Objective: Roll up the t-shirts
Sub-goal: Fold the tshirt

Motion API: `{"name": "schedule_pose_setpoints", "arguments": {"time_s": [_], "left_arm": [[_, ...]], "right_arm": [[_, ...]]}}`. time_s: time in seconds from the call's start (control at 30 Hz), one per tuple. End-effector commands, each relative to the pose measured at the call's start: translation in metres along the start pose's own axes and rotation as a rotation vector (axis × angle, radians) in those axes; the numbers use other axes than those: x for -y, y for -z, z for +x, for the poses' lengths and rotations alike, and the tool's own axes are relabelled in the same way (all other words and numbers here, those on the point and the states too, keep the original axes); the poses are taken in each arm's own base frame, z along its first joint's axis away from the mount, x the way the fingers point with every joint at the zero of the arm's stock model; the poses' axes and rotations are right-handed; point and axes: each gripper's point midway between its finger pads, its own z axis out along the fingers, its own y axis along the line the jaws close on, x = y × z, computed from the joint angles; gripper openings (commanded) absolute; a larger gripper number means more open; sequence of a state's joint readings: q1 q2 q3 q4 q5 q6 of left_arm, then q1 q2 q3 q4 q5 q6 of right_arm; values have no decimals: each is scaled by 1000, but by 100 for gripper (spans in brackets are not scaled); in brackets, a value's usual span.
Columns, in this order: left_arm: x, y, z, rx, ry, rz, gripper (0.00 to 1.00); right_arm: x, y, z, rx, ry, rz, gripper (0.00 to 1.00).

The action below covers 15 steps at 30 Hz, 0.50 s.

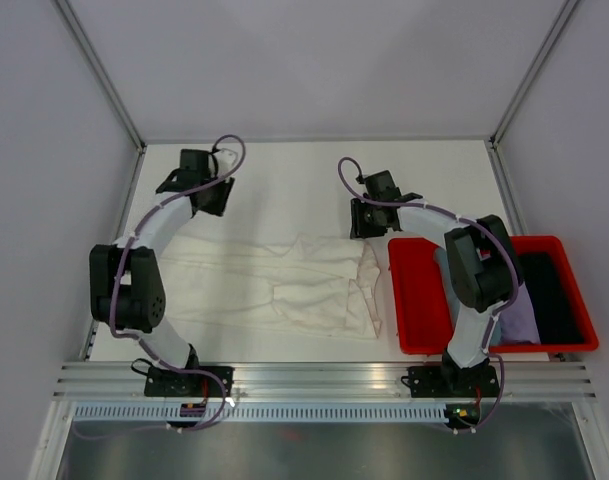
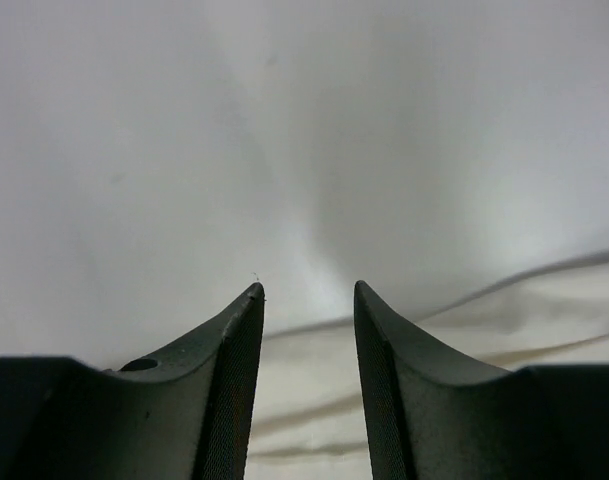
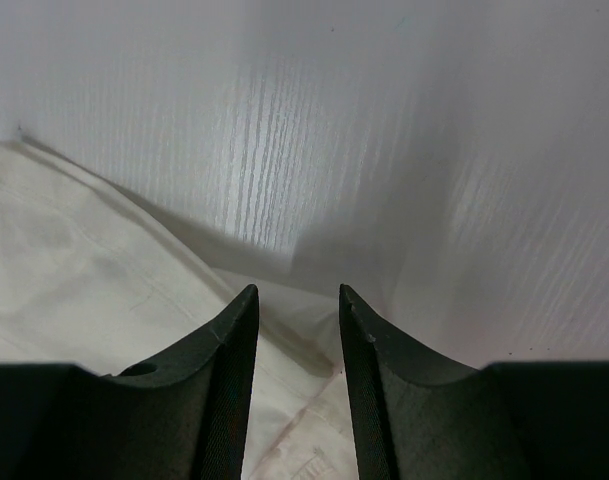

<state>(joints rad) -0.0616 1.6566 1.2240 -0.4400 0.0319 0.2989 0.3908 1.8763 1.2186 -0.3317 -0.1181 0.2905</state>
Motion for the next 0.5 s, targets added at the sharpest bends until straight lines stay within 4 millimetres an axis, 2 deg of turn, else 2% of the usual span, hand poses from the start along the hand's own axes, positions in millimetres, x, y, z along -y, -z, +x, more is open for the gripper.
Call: {"name": "schedule_pose_setpoints", "arguments": {"time_s": [0.0, 0.03, 0.07, 0.1, 0.13, 0.17, 0.2, 0.27, 0.33, 0.37, 0.4, 0.47], "left_arm": [[96, -4, -40, 26, -152, 233, 47], [115, -16, -37, -4, -181, 265, 48], [131, -22, -38, -12, -205, 294, 48], [155, -24, -42, -9, -239, 331, 48], [166, -26, -53, 10, -246, 354, 49], [178, -41, -46, -27, -230, 383, 50], [191, -42, -54, -11, -221, 424, 50], [211, -55, -47, -50, -177, 496, 50], [223, -60, -49, -56, -151, 535, 50], [232, -69, -41, -83, -150, 553, 50], [235, -70, -46, -78, -144, 563, 50], [244, -78, -40, -100, -127, 589, 50]], "right_arm": [[-5, 15, -8, 49, 18, -18, 44], [-4, 15, -9, 51, 19, -13, 44], [-4, 17, -9, 54, 18, -11, 44], [-3, 17, -10, 55, 19, -8, 44], [-3, 18, -10, 56, 18, -9, 43], [-4, 20, -11, 62, 19, -9, 43], [-3, 21, -10, 61, 18, -7, 42], [-4, 26, -10, 73, 17, -12, 40], [-6, 32, -12, 89, 18, -22, 39], [-6, 33, -11, 88, 20, -24, 39], [-6, 34, -9, 87, 21, -23, 39], [-6, 36, -7, 87, 22, -33, 39]]}}
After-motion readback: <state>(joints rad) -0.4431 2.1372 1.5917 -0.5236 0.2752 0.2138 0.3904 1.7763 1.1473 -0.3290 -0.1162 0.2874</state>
